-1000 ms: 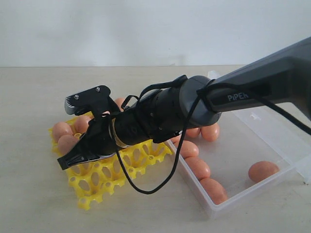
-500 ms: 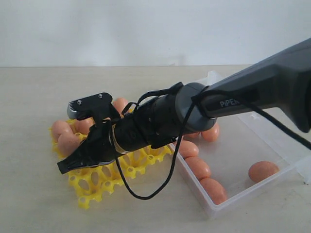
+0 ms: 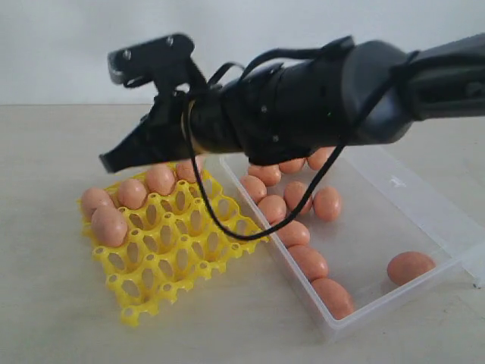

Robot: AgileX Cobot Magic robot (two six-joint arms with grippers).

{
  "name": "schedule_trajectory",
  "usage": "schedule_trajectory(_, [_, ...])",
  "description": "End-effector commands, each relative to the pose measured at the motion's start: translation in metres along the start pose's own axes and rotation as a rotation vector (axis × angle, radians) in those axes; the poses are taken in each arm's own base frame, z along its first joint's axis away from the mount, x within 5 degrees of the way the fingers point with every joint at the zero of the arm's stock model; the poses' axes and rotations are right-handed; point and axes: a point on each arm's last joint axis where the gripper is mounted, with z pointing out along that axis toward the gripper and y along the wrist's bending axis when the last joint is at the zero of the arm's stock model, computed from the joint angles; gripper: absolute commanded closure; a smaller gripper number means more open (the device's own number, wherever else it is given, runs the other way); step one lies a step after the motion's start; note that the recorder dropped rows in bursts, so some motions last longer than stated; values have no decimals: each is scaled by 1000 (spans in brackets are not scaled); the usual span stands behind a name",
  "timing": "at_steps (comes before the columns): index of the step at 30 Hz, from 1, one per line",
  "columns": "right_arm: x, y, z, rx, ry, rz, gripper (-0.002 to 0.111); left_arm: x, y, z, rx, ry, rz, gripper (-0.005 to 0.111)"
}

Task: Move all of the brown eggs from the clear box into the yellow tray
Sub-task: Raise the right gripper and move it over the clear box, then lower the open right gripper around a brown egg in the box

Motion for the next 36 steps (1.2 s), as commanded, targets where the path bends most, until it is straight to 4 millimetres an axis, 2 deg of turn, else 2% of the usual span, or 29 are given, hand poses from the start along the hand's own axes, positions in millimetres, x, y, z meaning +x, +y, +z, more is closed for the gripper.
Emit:
schedule_trajectory(1, [-19,-34,-31,325,2,-14,109,0,0,0,-1,-8,-3,103])
schedule_trajectory(4, [-5,-60,-40,413,183,58,109,0,0,0,-1,-8,-3,103])
schedule_trajectory(5, [13,-80,-44,406,372,106,109,0,0,0,-1,-8,-3,103])
schedule_trajectory(8, [36,-109,-55,327,603,201,109,0,0,0,-1,-8,-3,103])
schedule_trajectory(10, [45,-128,-62,269,679,298,109,0,0,0,-1,-8,-3,103])
schedule_trajectory(14, [59,-166,-73,201,710,435,108,0,0,0,-1,-8,-3,103])
schedule_trajectory(15, [67,-177,-76,173,750,445,103,0,0,0,-1,-8,-3,103])
schedule_trajectory(16, [72,-179,-76,163,773,455,98,0,0,0,-1,-8,-3,103])
schedule_trajectory(19, [94,-182,-62,142,864,470,54,0,0,0,-1,-8,-3,103])
schedule_trajectory(21, [105,-185,-50,166,869,525,44,0,0,0,-1,-8,-3,103])
schedule_trajectory(23, [114,-186,-40,189,861,602,45,0,0,0,-1,-8,-3,103])
schedule_trajectory(29, [122,-185,-21,175,779,729,45,0,0,0,-1,-8,-3,103])
schedule_trajectory(36, [124,-189,-12,203,703,753,48,0,0,0,-1,-8,-3,103])
